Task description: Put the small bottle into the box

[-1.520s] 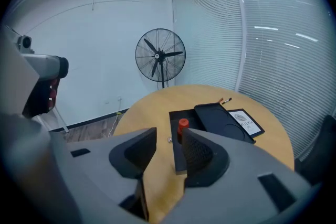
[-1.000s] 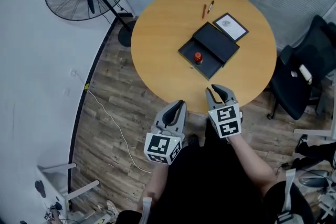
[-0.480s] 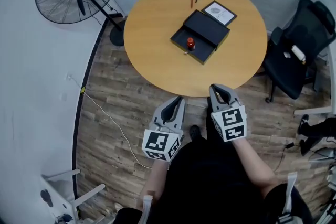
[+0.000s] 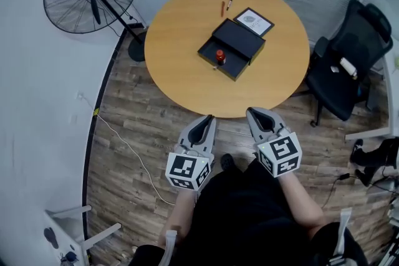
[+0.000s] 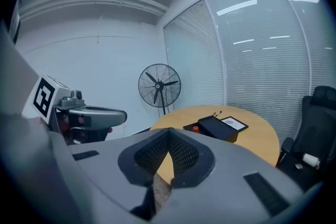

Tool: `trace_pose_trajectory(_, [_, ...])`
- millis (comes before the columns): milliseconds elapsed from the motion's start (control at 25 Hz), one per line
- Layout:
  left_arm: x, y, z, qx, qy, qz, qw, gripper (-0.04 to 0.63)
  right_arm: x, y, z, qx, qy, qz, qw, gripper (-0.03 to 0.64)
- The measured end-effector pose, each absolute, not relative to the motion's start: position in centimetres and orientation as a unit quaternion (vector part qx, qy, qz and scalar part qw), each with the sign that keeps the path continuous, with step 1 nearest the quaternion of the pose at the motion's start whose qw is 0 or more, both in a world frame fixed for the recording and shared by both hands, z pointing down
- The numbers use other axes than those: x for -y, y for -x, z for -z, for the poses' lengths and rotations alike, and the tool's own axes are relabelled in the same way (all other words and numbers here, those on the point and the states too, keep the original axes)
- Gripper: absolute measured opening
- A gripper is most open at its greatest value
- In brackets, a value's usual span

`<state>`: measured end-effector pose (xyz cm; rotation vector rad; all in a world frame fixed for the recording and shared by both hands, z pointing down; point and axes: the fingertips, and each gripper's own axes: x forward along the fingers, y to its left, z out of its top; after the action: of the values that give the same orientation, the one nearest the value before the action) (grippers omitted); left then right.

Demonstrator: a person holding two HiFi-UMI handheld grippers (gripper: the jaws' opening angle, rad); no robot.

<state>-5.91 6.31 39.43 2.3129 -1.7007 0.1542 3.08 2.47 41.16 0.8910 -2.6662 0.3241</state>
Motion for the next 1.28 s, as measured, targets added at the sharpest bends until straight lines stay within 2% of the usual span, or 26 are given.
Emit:
trace_pose_trajectory(640, [-7.6,1.5,-39.4,0.584,-0.798,-0.048,0.140,0.018,-5.3,-7.8,-38.9,0.950,-0.266,-0.115,0.118,0.006])
trace_pose_trajectory(1280, [-7.7,2.6,-39.7,0.578,-0.802,-0.046,0.142,0.018,-5.6,-6.3,-39.0,0.952,-0.261,-0.115,0.110,0.006])
